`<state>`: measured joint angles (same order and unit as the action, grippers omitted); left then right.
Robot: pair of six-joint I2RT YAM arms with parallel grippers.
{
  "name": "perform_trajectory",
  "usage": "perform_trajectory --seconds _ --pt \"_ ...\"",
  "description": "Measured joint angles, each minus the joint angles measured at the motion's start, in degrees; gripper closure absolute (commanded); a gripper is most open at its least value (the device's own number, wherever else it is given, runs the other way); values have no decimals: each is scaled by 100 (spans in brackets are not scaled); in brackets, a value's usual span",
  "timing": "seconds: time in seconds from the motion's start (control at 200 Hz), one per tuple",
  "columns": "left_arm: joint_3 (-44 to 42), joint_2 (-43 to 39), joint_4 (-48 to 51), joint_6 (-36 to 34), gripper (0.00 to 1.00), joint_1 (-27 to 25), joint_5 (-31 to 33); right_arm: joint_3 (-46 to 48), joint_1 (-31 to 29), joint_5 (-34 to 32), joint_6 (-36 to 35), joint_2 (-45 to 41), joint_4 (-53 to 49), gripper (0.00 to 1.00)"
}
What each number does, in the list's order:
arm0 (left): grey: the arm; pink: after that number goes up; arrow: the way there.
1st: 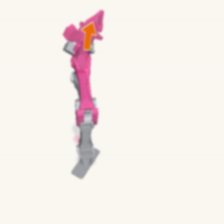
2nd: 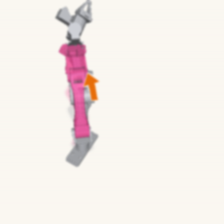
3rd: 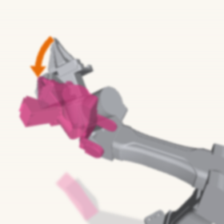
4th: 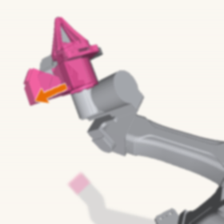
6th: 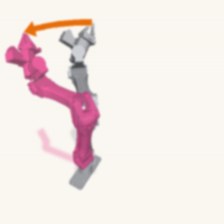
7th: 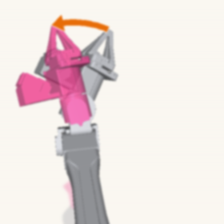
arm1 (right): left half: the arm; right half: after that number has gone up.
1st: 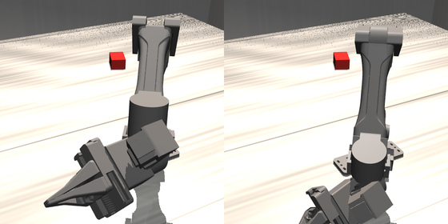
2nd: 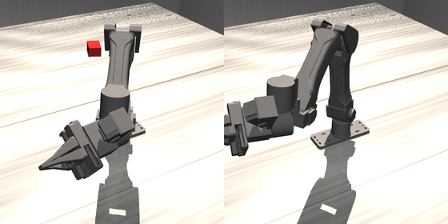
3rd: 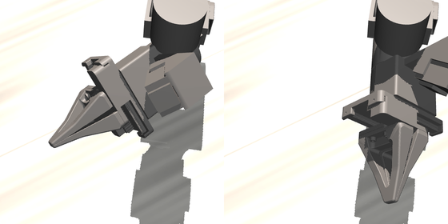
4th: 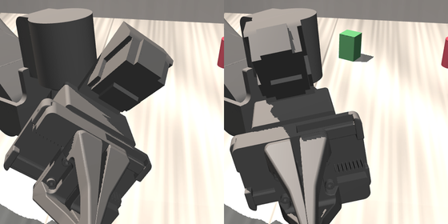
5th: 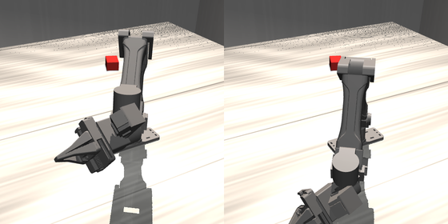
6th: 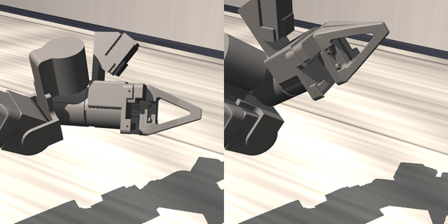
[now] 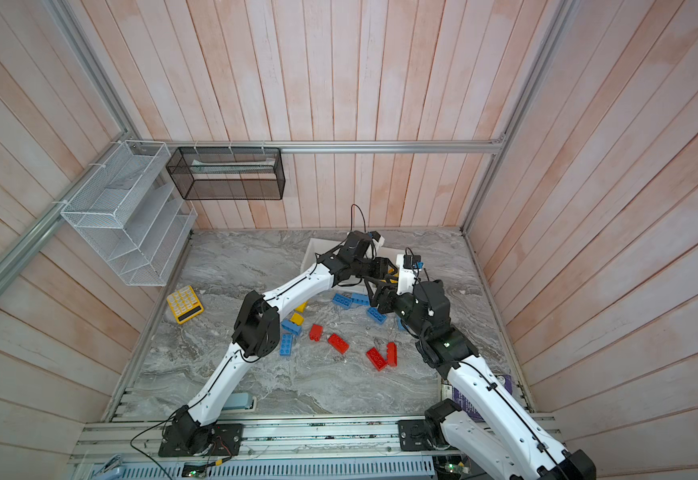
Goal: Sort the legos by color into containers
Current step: 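Carry the yellow brick to the white bin and open the left gripper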
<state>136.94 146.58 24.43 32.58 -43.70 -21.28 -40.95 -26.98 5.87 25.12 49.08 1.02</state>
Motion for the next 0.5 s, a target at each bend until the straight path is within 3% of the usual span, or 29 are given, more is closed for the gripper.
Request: perform_trajectory --seconds 0.17,0.3,0.5 --pt "-527 -315 -144 -46 29 96 142 -7 0 -4 -2 -129 -114 31" --pt "-2140 -1349 -538 -44 28 229 339 -52 0 -11 -37 -79 -203 30" --pt "-4725 -3644 -1344 0 28 516 831 -166 0 -22 9 317 -341 30"
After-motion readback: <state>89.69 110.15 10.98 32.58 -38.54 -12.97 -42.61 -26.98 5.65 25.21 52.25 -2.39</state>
